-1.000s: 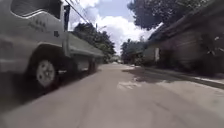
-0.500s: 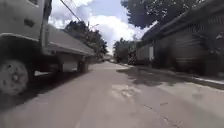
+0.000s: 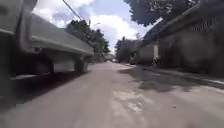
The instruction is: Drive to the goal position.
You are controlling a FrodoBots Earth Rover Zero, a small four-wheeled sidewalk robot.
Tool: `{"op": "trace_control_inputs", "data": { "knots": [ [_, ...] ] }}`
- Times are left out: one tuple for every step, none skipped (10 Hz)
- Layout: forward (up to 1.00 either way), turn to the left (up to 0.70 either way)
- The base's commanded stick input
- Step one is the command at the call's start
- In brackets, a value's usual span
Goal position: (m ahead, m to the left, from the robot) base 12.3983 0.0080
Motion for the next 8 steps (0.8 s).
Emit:
{"op": "trace_control_inputs", "data": {
  "knots": [
    [1.00, 0.00],
    [1.00, 0.00],
    [1.00, 0.00],
    [1.00, 0.00],
    [1.00, 0.00],
    [1.00, 0.00],
    [1.00, 0.00],
    [1.00, 0.00]
  ]
}}
